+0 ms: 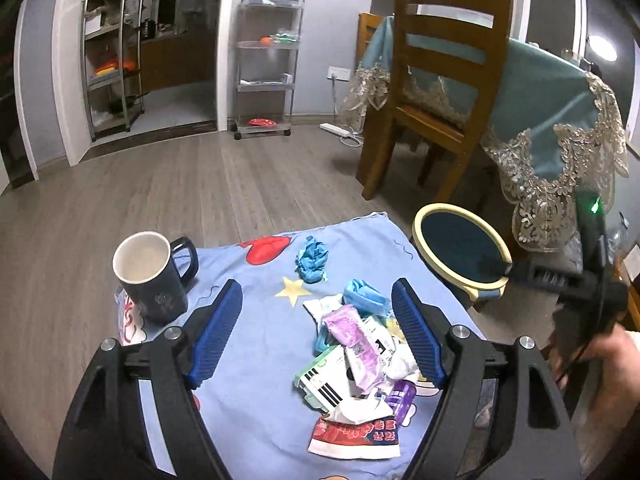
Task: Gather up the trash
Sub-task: 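Move both grippers back to the pile and grasp a blue mask with the right gripper, then grasp the pink snack wrapper with the left gripper while right gripper carries the mask to the basket, then open both grippers over the wastebasket to drop the wrapper and mask, then move both open grippers back over the remaining trash pile, then grasp the white tissue with the right gripper while left gripper grasps the red-and-white wrapper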
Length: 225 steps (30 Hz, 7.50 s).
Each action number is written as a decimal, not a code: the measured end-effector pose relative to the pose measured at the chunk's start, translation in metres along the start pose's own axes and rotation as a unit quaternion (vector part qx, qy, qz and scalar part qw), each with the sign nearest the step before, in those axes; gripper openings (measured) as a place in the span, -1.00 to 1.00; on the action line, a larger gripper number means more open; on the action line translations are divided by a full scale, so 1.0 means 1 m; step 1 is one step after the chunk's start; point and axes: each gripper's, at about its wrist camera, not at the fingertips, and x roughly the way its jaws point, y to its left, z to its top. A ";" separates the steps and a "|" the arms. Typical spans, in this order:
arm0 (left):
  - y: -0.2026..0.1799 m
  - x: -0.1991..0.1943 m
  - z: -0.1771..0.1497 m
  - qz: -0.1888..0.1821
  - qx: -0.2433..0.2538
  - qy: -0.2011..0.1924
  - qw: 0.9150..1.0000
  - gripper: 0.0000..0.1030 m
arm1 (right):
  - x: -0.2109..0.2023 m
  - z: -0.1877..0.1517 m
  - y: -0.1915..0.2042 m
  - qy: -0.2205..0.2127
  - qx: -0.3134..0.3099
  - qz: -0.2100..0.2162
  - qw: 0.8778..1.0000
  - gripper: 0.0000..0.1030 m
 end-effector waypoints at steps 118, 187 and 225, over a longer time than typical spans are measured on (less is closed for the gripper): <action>-0.288 0.223 0.037 -0.180 0.214 0.110 0.954 -0.79 | -0.024 0.118 -0.220 -0.087 0.121 -0.057 0.987 -0.87; 0.000 -0.008 -0.059 0.043 0.032 0.025 0.998 0.75 | -0.031 -0.032 0.041 -0.018 -0.141 0.010 0.990 0.89; -0.059 0.101 -0.133 -0.021 0.087 0.210 0.973 0.29 | 0.064 -0.055 0.034 0.137 -0.114 0.032 0.984 -0.94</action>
